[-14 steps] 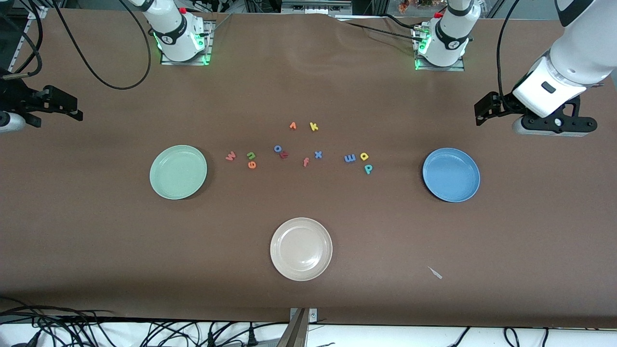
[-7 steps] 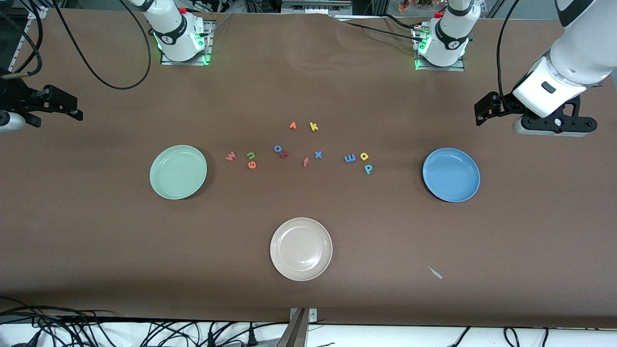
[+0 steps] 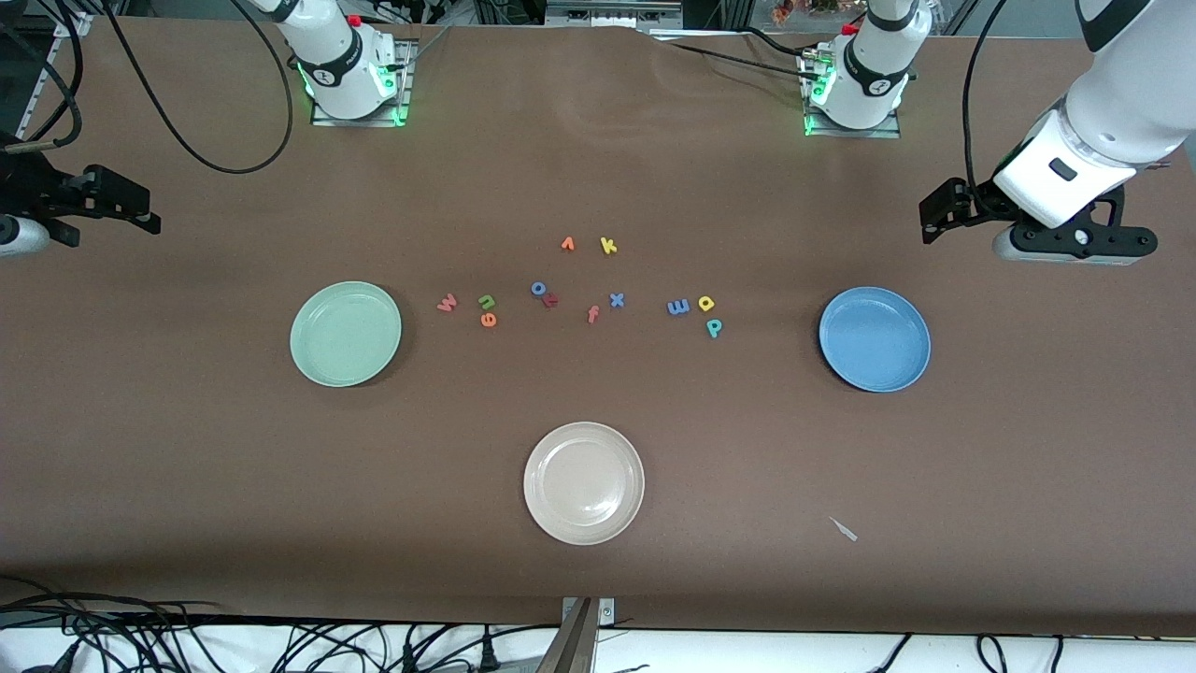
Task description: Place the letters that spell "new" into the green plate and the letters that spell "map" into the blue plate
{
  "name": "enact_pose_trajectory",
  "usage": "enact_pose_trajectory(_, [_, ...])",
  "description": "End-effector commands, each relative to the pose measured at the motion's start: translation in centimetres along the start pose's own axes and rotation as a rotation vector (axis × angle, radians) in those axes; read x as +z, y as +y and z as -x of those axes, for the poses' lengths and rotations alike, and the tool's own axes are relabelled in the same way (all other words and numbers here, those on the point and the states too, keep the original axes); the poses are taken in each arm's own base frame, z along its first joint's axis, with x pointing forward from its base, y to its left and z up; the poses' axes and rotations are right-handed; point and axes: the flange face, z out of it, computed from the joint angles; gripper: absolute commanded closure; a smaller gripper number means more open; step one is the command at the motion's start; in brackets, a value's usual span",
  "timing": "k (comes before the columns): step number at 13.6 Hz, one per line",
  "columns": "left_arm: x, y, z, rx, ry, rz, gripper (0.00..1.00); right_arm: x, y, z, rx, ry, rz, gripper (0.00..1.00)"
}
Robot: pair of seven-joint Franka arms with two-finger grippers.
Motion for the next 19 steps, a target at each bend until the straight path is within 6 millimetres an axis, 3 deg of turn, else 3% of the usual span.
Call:
enact_pose_trajectory(1, [-0.61, 0.21, -0.25, 0.020, 0.009, -0.029, 0.00, -0.77, -0.06, 0.74, 0.000, 0.006, -0.002, 0.00])
enact_pose_trajectory(19, [-0.60, -0.03, -0.26, 0.017, 0.007, -0.027, 0.00, -0.60, -0.05, 0.71, 0.068, 0.000, 0.005, 0.00])
